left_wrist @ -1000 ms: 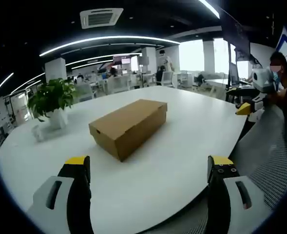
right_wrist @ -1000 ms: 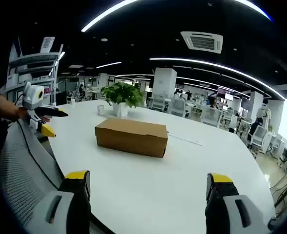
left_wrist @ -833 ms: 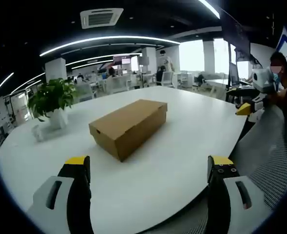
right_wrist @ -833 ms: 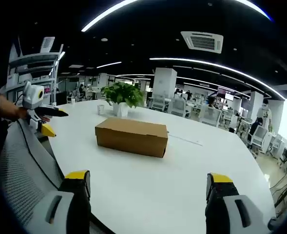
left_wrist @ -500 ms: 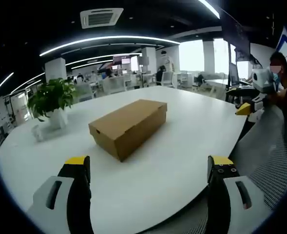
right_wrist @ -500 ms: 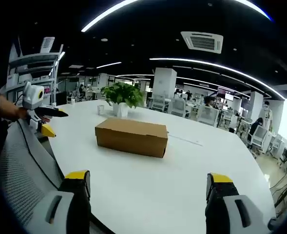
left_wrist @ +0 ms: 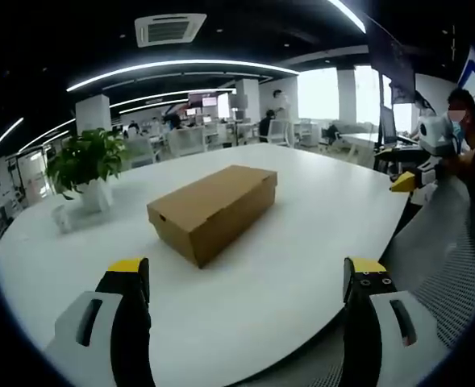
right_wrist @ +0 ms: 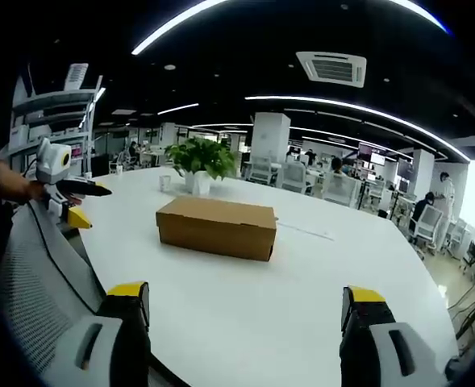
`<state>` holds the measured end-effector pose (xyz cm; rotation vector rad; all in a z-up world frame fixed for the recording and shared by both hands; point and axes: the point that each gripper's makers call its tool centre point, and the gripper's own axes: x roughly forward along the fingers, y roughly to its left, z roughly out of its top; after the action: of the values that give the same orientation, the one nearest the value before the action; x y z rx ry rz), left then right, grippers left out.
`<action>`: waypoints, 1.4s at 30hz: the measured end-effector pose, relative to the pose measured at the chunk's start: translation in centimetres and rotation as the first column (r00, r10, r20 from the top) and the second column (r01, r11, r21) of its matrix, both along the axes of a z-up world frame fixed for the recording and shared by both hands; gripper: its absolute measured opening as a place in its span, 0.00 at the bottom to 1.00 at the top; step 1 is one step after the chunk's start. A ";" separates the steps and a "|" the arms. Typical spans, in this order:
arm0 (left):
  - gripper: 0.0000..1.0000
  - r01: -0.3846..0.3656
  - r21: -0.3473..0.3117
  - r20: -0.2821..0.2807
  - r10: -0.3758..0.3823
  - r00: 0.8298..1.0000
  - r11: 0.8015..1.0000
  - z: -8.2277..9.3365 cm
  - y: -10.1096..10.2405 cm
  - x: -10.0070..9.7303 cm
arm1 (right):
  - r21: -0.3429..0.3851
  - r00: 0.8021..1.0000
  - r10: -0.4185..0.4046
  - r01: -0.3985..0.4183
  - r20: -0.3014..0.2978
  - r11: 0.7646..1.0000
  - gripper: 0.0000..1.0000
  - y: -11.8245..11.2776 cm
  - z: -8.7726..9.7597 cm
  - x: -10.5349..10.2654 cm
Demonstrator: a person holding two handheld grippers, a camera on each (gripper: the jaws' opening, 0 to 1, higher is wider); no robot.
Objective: Operate the shoe box by opening the lid, removing the specified soft item, and placing it in the target area until the item is outside and the box remains undamaged.
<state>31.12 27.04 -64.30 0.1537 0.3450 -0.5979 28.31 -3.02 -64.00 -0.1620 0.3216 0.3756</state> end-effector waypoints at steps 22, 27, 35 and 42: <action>0.99 -0.002 0.005 -0.028 0.002 1.000 1.000 0.2 -0.1 0.3 | -0.010 1.000 -0.009 0.009 -0.015 1.000 0.99 -0.5 0.3 0.1; 0.99 0.000 -0.004 -0.022 0.000 1.000 1.000 1.4 -0.4 0.9 | -0.018 1.000 0.010 -0.011 -0.019 1.000 0.99 -0.2 0.6 0.4; 0.99 -0.003 0.011 -0.009 0.003 1.000 1.000 2.1 -0.1 2.6 | -0.040 0.999 0.049 -0.050 -0.012 0.998 0.99 -0.2 1.4 1.8; 0.99 -0.029 0.019 -0.019 0.030 0.999 0.999 1.6 0.5 3.8 | -0.041 0.997 0.070 -0.071 -0.009 0.997 0.98 -0.4 1.9 3.3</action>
<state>34.91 27.55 -62.71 0.1605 0.3708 -0.5675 31.62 -3.41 -62.14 -0.2131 0.3318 0.4395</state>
